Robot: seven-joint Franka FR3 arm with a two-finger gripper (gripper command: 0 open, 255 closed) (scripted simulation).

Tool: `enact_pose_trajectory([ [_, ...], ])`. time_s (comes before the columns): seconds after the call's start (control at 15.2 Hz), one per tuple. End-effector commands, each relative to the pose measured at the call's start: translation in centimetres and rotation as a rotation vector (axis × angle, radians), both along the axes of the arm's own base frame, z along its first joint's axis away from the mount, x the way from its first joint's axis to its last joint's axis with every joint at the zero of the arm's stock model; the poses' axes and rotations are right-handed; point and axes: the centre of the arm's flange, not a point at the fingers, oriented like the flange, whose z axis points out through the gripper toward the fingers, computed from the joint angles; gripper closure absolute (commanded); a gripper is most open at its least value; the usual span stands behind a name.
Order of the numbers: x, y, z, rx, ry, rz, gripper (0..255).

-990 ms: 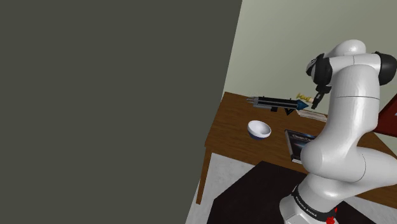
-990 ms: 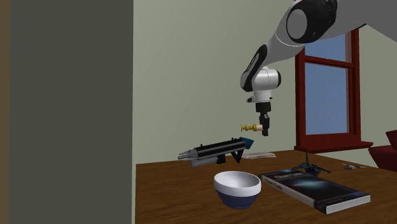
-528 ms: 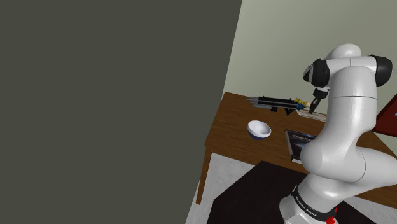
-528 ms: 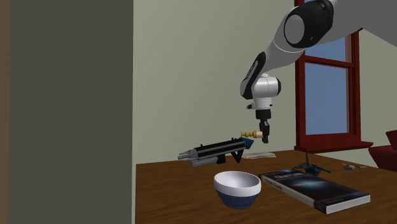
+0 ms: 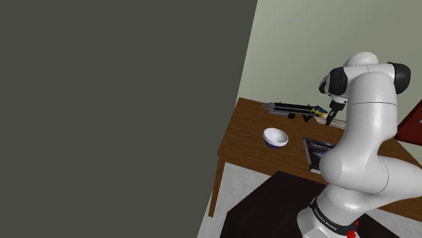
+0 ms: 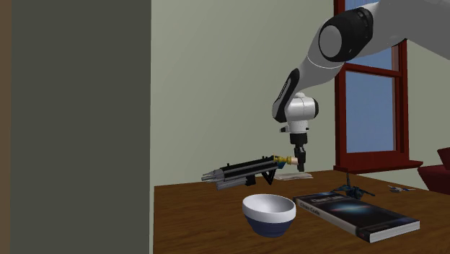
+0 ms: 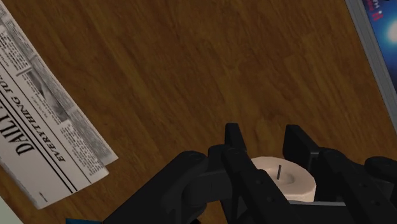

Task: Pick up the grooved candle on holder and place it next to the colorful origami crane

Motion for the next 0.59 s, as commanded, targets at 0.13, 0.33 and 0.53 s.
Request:
enact_pose_trajectory([
  [0.13,0.02,0.0,-0.62,0.0,0.0,0.0,255],
  [0.33,0.02,0.0,-0.62,0.0,0.0,0.0,255],
  [0.53,0.02,-0.01,-0.62,0.0,0.0,0.0,0],
])
